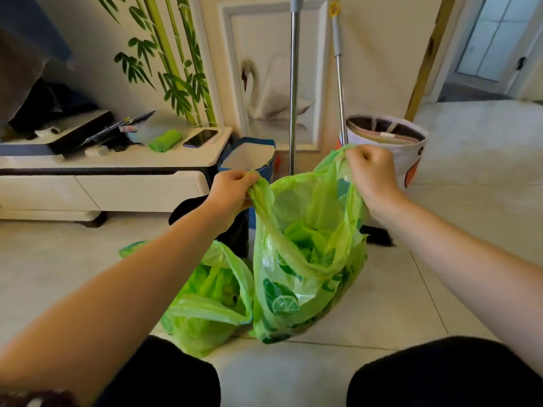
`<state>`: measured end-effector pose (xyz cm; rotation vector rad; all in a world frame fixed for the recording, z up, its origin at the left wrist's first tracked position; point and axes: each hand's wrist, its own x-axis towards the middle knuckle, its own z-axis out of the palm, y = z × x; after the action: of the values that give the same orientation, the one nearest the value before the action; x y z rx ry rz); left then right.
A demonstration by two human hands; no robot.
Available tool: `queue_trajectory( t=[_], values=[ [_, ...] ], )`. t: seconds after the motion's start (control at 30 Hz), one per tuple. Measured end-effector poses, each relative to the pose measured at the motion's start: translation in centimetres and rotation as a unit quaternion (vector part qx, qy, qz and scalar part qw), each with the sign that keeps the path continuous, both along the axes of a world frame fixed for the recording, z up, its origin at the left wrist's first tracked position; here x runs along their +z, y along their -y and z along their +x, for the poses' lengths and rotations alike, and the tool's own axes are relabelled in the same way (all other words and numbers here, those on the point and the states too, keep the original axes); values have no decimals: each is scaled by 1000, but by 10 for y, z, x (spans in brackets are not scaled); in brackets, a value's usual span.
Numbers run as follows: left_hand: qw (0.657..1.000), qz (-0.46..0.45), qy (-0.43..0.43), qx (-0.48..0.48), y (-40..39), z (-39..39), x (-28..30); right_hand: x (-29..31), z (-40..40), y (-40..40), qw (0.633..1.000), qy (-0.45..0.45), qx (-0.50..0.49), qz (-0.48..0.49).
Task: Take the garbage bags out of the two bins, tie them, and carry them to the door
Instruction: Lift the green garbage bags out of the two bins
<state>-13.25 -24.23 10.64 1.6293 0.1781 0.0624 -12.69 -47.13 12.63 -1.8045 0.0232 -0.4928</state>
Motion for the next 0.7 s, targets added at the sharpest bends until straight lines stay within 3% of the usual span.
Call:
queue_trajectory(
  t=[0.23, 0.37, 0.47, 0.57, 0.7],
  values=[
    [991, 85, -96, 35, -24, -3, -69, -90, 13, 24, 986, -161, -12, -37],
    [975, 172, -138, 19, -41, -4, -97, -122, 18, 46, 953, -294, 60, 51],
    [958, 233, -167, -24, -48, -2, -102, -136, 21, 58, 939, -331, 81, 39],
    [927, 301, -206, -84, -51, -1, -101, -142, 25, 60, 936, -341, 87, 26],
    [856, 391, -285, -180, -52, -2, -101, -142, 23, 56, 910, -384, 156, 2]
  ],
)
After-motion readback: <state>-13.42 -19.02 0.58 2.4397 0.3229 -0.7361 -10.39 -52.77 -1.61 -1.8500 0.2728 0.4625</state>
